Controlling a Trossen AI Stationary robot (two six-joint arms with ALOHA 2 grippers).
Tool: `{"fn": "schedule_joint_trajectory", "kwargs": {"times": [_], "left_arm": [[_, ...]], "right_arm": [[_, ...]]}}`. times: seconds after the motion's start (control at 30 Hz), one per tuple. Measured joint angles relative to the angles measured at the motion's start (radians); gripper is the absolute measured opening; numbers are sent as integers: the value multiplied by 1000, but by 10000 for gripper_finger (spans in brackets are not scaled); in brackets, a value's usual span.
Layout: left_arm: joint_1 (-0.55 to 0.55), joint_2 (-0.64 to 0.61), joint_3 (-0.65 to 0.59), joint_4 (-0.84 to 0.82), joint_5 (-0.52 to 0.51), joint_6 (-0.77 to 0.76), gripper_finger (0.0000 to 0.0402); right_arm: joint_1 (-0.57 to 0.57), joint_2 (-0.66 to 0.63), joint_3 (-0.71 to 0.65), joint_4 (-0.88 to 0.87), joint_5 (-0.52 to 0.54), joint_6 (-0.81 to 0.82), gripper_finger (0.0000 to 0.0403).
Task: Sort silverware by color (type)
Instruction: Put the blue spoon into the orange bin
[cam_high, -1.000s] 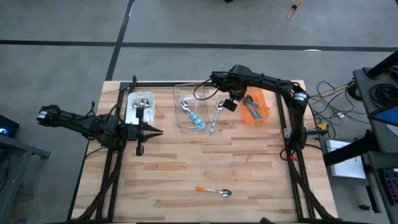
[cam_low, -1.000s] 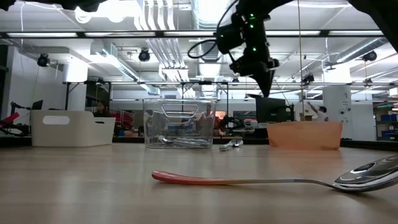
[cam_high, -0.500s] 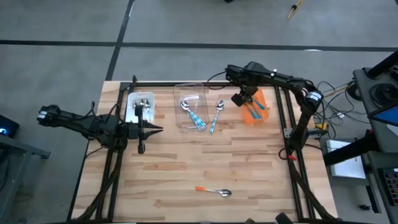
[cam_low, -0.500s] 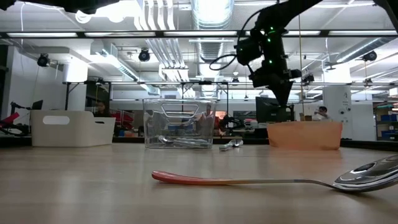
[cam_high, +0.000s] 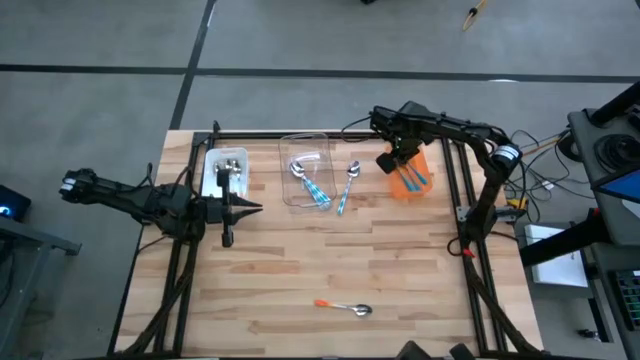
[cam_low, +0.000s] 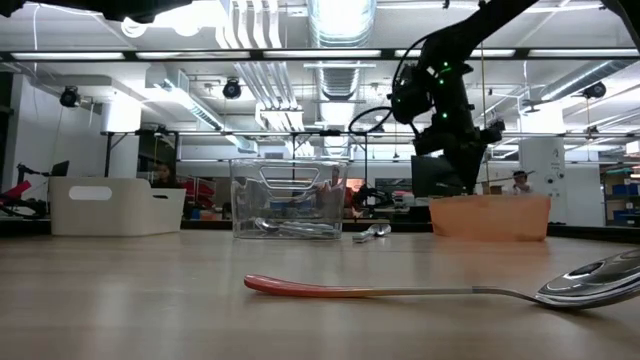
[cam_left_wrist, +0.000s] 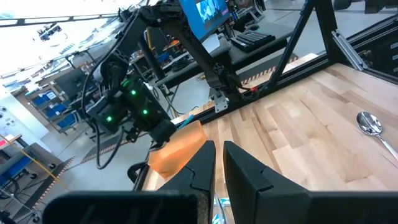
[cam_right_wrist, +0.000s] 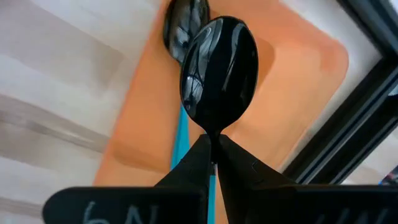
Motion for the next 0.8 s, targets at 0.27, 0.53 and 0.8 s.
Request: {"fn": "schedule_joint_trajectory", "kwargs": {"times": [0.27, 0.53, 0.8], "left_arm": [[0, 0, 0, 0, 0, 0, 15], [0, 0, 0, 0, 0, 0, 15], [0, 0, -1, -1, -9, 0, 15]], "right_arm": [[-22, 0, -56, 26, 1, 34, 9], [-21, 0, -88, 111, 0, 55, 9], [-21, 1, -103, 125, 0, 86, 9]]}}
